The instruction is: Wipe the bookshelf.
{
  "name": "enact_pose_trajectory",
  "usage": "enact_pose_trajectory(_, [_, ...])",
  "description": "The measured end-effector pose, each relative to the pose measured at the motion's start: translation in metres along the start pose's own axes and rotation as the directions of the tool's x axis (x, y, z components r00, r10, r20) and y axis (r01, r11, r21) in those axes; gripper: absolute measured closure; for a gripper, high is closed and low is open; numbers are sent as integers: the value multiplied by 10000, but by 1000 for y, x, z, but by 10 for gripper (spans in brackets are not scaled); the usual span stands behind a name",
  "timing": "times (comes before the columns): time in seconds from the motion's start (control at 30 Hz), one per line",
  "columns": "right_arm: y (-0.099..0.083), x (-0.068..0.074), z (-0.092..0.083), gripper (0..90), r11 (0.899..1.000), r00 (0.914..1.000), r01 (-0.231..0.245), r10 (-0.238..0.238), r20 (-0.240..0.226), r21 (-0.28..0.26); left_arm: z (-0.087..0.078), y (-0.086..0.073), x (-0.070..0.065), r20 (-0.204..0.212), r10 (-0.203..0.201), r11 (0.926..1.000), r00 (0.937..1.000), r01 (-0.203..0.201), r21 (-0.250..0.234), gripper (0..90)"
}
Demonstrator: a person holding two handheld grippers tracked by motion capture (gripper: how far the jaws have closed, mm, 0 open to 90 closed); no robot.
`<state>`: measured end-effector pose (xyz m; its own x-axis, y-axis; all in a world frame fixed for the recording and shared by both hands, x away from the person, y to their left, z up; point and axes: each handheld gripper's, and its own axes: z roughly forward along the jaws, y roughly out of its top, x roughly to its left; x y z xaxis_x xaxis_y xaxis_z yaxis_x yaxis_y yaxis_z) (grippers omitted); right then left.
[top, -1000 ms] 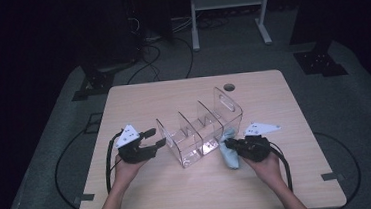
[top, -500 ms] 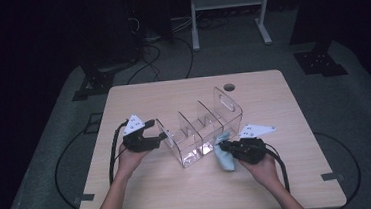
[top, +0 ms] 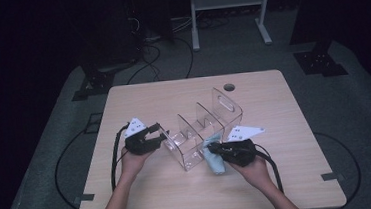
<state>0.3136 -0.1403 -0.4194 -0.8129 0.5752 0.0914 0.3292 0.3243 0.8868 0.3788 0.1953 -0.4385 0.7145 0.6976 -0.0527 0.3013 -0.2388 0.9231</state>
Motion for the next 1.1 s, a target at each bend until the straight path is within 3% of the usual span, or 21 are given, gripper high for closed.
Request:
enact_pose_trajectory(0.2, [-9, 10, 8, 855, 9986, 9994, 326, -323, -88, 427, -10, -9, -10, 137, -208, 9991, 9997, 213, -377, 466])
enact_pose_trajectory(0.37, [-22, 9, 18, 855, 9970, 9997, 197, -186, -161, 750, -12, -9, -14, 107, -140, 9994, 9998, 143, -306, 465])
enact_pose_trajectory(0.47, [-36, 5, 29, 855, 9905, 9998, 116, -139, 160, 1369, -13, -10, -14, 130, -99, 9994, 9999, 103, -326, 465])
enact_pose_trajectory(0.57, [-45, -1, 34, 854, 9863, 9997, -176, 142, 218, 1643, -14, -11, -14, 161, -115, 9991, 9998, 122, -401, 465])
enact_pose_trajectory(0.73, [-44, -2, 30, 822, 9900, 9991, -233, 181, 385, 1390, -14, -11, -14, 205, -113, 9991, 9997, 121, -410, 465])
enact_pose_trajectory(0.93, [-47, -9, 33, 664, 9874, 9974, -510, 426, 586, 1497, -14, -11, -14, 207, -103, 9991, 9997, 112, -420, 465])
enact_pose_trajectory(1.1, [-48, -19, 39, 628, 9849, 9945, -1043, 1042, 80, 1385, -13, -11, -13, 176, -148, 9989, 9997, 155, -450, 466])
